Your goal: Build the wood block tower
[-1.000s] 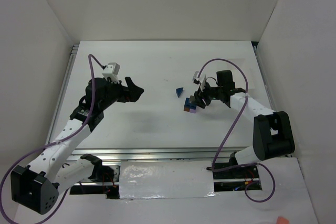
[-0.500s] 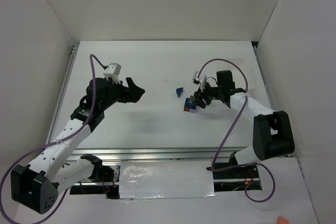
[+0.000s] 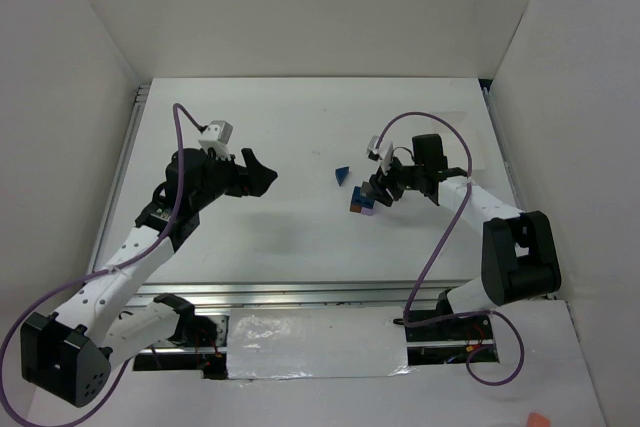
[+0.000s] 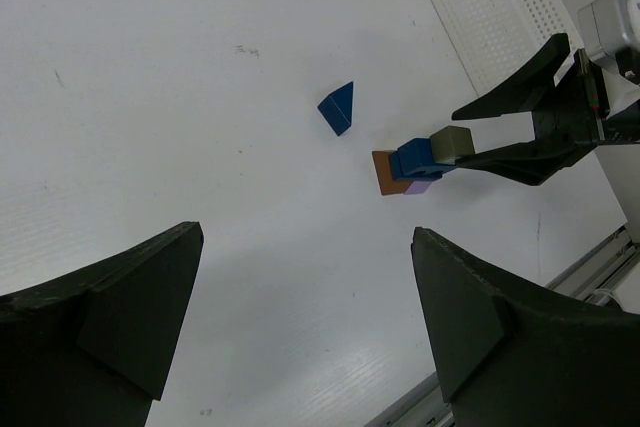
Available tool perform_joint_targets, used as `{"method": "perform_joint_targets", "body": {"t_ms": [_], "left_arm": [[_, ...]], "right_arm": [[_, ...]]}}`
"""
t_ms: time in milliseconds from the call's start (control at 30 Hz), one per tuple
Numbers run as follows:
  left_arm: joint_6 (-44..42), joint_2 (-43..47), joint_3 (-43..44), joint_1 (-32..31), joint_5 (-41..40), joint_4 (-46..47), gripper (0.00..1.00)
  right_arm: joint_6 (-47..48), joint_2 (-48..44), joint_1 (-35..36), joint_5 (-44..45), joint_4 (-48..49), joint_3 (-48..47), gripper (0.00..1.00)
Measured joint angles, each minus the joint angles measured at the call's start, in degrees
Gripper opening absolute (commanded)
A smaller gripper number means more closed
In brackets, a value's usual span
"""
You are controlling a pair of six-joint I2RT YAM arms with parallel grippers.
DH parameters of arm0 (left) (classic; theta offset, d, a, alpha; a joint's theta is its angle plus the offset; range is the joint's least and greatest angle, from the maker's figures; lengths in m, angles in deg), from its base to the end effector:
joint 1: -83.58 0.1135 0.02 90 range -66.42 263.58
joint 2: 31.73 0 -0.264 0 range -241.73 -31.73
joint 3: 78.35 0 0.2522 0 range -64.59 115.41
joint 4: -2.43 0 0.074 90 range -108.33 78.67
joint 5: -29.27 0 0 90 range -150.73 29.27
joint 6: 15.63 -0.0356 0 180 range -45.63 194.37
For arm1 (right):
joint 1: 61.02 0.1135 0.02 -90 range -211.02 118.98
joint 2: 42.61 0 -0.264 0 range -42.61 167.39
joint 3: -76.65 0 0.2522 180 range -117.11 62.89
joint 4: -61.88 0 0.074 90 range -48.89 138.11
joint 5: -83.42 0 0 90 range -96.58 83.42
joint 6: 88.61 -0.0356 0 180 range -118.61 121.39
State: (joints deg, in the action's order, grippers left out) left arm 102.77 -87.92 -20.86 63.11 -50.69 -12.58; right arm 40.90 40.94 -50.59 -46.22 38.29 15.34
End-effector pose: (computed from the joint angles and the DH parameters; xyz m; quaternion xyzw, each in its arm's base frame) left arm 0.2144 -0.0867 0.3127 -0.0003 0.7853 -0.3172 0.5317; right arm 0.2855 0.0756 0.2076 -0.4836 0.7364 0.2153 0.4213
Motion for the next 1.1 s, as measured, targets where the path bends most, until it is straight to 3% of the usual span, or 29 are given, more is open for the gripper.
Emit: {"method": "perform_joint_targets", "body": {"t_ms": [333,433,533,933,1100], "left_arm": [[-0.17,-0.76,0.02,-0.33,0.46,0.02,0.99],[-1.18,-1.46,0.28,-0.37,0.96,0.04,0.99],[-2.25,-3.61,1.55,-0.42,1.92,0.0,0.99],[-7.72,-17.92,11.04,-0.87,3.69,-0.11,0.99],[-9.25,-28.55,18.69,-1.75,1.9,-0.04,0.99]], "right_arm": [[1.31,0.0,-0.11,-0.52,-0.35,0.0,0.61],[3.19,-0.02,-0.22,-1.77,-1.44,0.0,0.69],[4.94,-0.24,-0.42,-3.26,-2.47,0.0,1.0],[11.39,-7.13,-4.33,-9.31,-8.57,-0.04,1.0],[2.8,-14.71,-10.23,-11.72,-3.3,0.02,1.0]]}}
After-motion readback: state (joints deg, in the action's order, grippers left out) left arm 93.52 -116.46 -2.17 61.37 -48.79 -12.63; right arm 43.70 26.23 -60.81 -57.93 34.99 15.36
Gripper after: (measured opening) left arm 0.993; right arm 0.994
